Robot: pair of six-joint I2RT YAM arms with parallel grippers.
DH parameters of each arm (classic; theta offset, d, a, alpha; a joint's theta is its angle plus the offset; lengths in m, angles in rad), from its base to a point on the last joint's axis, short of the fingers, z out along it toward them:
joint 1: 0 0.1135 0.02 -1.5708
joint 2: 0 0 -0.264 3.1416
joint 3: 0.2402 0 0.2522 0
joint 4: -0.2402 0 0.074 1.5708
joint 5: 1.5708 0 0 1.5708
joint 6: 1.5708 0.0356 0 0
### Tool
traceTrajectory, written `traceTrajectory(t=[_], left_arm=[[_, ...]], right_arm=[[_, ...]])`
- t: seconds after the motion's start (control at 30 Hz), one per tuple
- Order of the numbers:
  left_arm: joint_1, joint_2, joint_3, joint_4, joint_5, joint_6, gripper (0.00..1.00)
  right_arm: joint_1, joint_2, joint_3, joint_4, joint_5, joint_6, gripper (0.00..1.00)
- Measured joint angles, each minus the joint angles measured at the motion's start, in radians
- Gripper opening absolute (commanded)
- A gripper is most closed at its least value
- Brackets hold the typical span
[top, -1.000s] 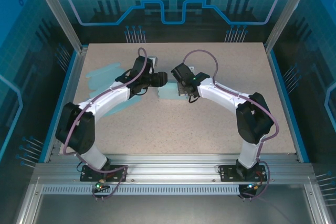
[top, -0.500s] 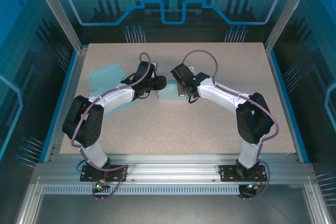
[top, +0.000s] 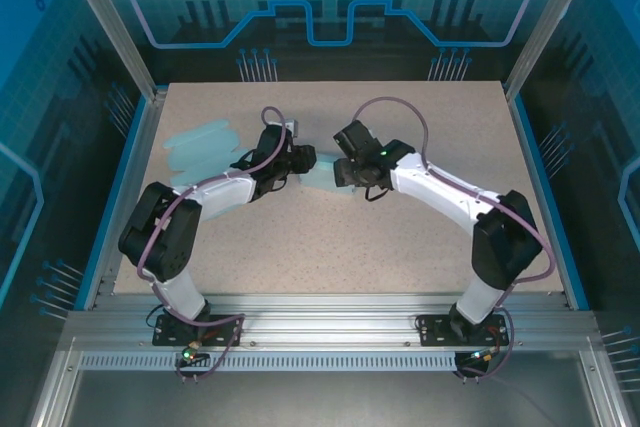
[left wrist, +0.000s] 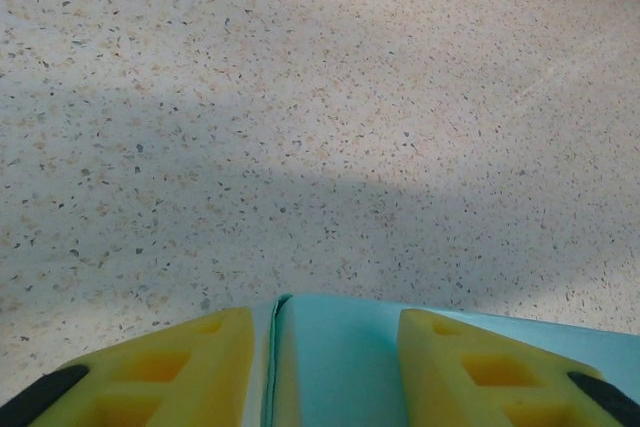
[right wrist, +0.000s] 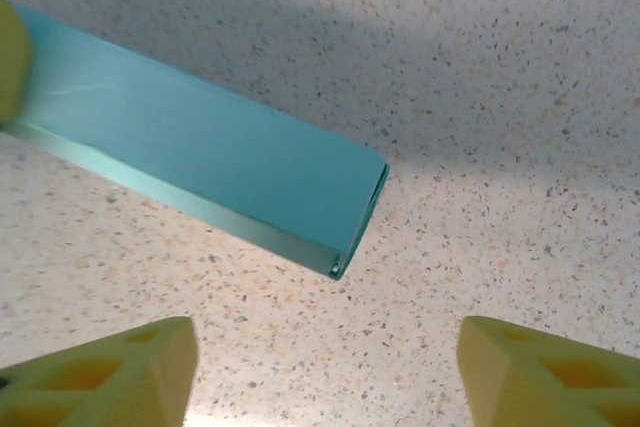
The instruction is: Fold the paper box
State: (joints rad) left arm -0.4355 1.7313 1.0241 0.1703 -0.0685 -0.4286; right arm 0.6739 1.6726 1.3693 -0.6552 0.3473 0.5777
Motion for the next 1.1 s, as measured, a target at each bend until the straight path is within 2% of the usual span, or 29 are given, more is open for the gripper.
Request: traceTrajectory(t=[0.2,0.4,0.63,0.8,0.87,1.1], left_arm=[[-0.003,0.001,-0.002,0.005,-0.007,-0.001,0.44],[-0.006,0.001,-0.013,0.023,-0.012,-0.012,0.44],[-0.008,0.000,-0.021,0.034,-0.017,-0.018,0.44],[-0.011,0.000,-0.025,0.038,-0.025,-0.018,0.43],[-0.012,0.000,-0.026,0.038,-0.026,-0.018,0.43],[-0.014,0.000,-0.049,0.061,-0.033,-0.025,0.41]], right_arm=[[-0.036,-0.035,0.000,0.017,-0.074,0.017,0.86],[-0.116,0.026,0.034,0.049,-0.155,0.037,0.90],[-0.145,0.127,0.059,0.066,-0.208,0.050,0.74],[-0.150,0.129,0.048,0.090,-0.226,0.053,0.69],[-0.153,0.129,0.028,0.117,-0.235,0.056,0.62],[-0.161,0.116,-0.054,0.230,-0.278,0.073,0.49]])
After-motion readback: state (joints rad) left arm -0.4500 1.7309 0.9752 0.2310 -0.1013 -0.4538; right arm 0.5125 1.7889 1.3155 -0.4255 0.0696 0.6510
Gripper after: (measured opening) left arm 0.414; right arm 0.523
